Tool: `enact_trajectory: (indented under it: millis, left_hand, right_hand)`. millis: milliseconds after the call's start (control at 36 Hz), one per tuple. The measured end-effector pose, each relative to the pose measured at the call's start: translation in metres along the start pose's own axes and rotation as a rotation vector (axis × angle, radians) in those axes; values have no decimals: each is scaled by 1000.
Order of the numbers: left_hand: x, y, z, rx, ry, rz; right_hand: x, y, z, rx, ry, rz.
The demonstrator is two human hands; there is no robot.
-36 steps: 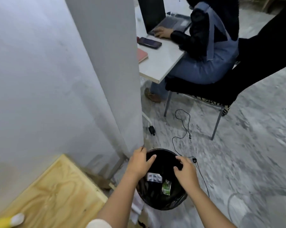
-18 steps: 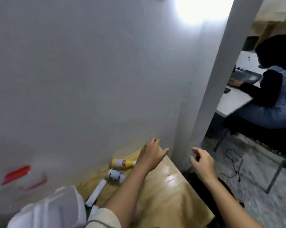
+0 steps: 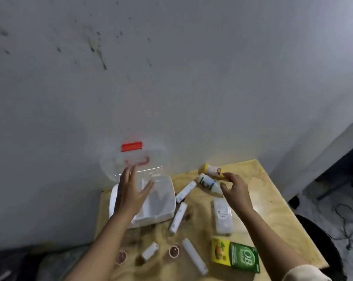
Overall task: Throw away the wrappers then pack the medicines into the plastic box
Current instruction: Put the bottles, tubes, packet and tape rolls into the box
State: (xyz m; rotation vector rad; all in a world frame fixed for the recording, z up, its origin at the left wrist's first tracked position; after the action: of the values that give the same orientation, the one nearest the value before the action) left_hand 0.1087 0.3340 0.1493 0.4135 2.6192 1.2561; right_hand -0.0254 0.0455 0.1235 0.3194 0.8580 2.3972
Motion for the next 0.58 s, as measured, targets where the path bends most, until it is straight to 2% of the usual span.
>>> enact_trajectory:
  millis: [167,250,389,500,583]
  left_hand:
    - [40,8,86,-59,280,12]
    - [54,-1,108,-79,343,77]
    - [60,-19,121,66,332,132]
    - [61,-35,113,125,323,166]
    - [59,-39,113,162,321,93]
  right_hand:
    - [36,-45,-42,169,-171,94]
    - [49,-53,-63,277,-298,115]
    - [60,-67,-82,388,-429,231]
    - [57,-68,-85,393,-410,238]
    - [57,-67,-87,331,-362,264]
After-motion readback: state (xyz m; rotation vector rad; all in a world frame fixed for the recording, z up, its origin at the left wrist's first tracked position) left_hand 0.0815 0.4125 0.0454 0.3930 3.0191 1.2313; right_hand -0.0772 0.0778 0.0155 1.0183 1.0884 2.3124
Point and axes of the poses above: each hand's wrist, its own x-axis away from the middle knuckle, its own y-axis out of the back of the hand, z = x × y, the point moved 6 cm from there along -x, towards the middle knuckle, and after that the axes turned 5 degrees about z, right-handed, at the moved point
